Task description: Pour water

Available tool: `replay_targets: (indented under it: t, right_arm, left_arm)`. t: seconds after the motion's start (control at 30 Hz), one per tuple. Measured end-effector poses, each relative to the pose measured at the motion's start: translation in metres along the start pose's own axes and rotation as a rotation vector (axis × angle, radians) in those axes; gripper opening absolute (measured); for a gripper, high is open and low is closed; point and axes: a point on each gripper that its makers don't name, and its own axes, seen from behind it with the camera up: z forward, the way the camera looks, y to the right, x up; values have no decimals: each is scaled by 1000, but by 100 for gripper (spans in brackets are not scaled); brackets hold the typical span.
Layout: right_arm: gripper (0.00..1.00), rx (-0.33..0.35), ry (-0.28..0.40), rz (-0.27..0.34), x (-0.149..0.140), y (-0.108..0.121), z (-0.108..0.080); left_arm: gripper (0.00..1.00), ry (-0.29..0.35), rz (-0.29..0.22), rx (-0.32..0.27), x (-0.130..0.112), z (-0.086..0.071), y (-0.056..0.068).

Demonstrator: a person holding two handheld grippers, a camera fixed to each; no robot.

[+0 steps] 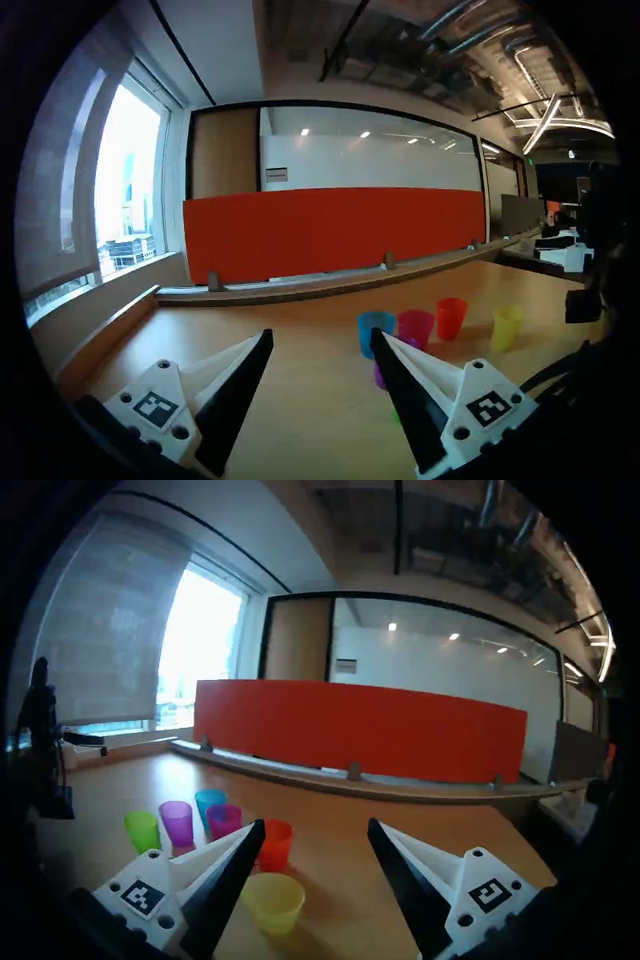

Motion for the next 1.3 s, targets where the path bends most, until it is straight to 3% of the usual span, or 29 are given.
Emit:
replay_targets:
  t: [0.3, 0.5, 0.7, 1.07, 1.3]
  right_arm:
    - [99, 243, -98, -54, -8, -54, 5]
    - [99, 345, -143, -81, -14, -76, 8]
    - [99, 416, -179, -126, -23, -96, 14]
    - [100, 568, -245, -206, -46, -153, 31]
    - [100, 655, -294, -221, -64, -188, 46]
  left_arm:
    - [90, -77, 16, -115, -12, 3, 14]
    - [90, -115, 22, -157, -18, 4, 19]
    - [90, -142, 53, -161, -26, 4, 17]
    - [90, -185, 31, -165, -38, 2, 17]
    - [90, -207, 21, -144, -45, 4, 12]
